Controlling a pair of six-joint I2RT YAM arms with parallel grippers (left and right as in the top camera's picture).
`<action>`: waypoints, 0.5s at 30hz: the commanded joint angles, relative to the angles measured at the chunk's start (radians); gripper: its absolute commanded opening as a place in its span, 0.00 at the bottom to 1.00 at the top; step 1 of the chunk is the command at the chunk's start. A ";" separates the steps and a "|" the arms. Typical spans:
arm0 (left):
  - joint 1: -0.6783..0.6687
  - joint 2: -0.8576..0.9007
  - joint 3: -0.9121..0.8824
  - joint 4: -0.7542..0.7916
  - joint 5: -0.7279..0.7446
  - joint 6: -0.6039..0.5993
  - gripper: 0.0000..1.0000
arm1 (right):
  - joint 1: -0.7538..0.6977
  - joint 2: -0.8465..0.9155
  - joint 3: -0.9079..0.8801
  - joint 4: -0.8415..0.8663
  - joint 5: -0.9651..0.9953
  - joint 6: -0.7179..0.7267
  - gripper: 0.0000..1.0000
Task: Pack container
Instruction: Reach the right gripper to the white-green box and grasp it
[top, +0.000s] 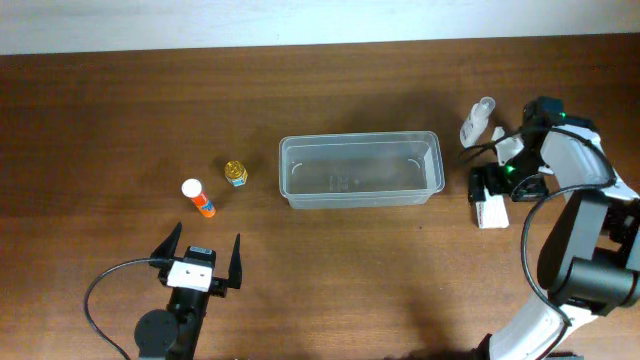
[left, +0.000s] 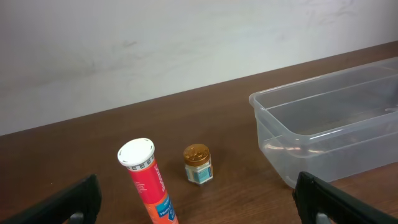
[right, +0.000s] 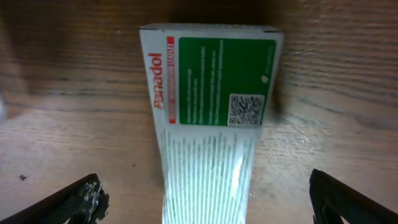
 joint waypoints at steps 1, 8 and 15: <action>0.003 -0.003 -0.005 -0.002 -0.008 0.009 0.99 | -0.005 0.031 0.010 0.007 -0.013 -0.009 0.99; 0.003 -0.003 -0.005 -0.002 -0.008 0.009 0.99 | -0.005 0.068 0.007 0.049 -0.013 -0.011 0.99; 0.003 -0.003 -0.005 -0.002 -0.008 0.009 0.99 | -0.005 0.107 0.006 0.071 -0.012 -0.018 0.92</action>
